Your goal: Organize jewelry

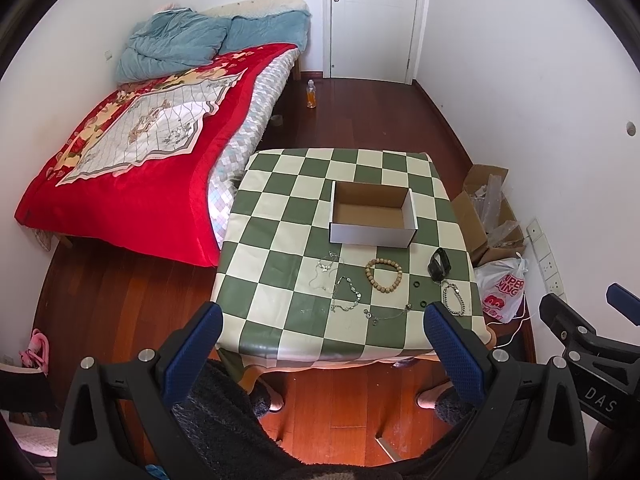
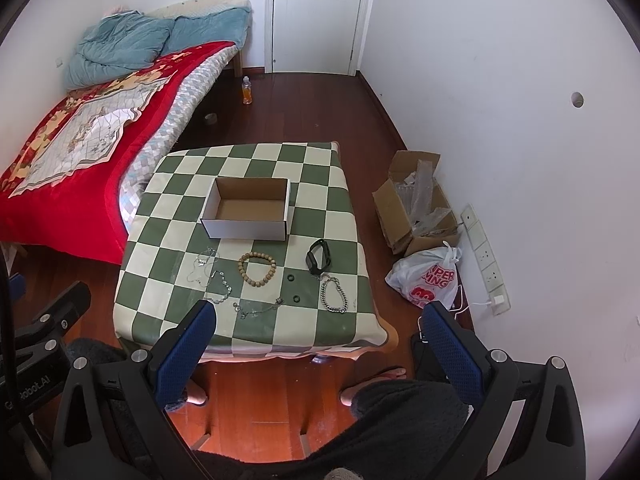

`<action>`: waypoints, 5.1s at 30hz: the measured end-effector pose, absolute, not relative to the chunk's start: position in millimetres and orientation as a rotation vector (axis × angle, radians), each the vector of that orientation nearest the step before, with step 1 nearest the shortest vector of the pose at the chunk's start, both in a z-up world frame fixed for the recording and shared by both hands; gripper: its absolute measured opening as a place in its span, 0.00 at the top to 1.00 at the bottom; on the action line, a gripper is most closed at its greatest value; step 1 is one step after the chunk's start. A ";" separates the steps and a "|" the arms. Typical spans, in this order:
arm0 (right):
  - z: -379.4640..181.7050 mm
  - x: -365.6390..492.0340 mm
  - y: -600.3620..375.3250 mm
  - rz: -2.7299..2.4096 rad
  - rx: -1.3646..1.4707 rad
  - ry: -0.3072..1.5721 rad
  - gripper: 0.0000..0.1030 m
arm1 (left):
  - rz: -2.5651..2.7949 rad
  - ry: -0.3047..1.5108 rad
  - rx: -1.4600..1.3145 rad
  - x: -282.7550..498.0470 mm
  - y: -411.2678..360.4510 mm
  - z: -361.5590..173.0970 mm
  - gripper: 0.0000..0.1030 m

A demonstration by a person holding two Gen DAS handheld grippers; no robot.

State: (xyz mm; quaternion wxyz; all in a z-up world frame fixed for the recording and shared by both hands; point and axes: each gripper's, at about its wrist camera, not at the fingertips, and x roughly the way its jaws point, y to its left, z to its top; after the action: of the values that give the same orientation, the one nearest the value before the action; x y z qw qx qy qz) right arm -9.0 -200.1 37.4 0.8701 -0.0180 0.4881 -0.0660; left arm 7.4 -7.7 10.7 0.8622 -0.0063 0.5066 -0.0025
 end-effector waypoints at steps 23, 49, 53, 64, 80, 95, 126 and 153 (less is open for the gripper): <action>-137.8 120.6 -294.1 -0.317 0.116 1.240 0.00 | 0.267 1.280 0.157 168.2 29.5 -187.7 0.00; -298.9 189.5 -231.9 -0.133 0.303 1.476 0.29 | 0.090 1.453 0.052 256.9 15.0 -302.6 0.36; -304.2 194.7 -219.1 -0.123 0.304 1.482 0.30 | 0.015 1.411 0.052 250.6 9.1 -294.7 0.96; -287.5 189.3 -182.7 -0.055 0.344 1.471 0.30 | 0.049 1.394 -0.003 233.3 49.4 -261.6 1.00; -301.7 181.5 -66.8 0.017 0.004 1.480 0.69 | 0.200 1.332 0.068 176.9 89.2 -225.7 0.71; -302.8 156.8 -129.1 0.076 0.191 1.436 0.94 | 0.186 1.379 -0.063 199.1 54.4 -270.4 0.15; -293.9 173.6 -153.4 0.105 0.374 1.439 0.95 | 0.053 1.316 -0.046 197.3 47.3 -239.9 1.00; -222.2 181.2 -168.2 0.151 0.377 1.335 0.95 | 0.012 1.468 -0.154 219.9 62.0 -297.3 0.49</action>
State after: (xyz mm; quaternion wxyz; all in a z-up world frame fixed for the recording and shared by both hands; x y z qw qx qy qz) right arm 181.2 -168.2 -222.2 0.7664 0.1737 0.6145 0.0697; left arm 219.9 62.0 -297.3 0.7399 -0.0702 0.6690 0.0056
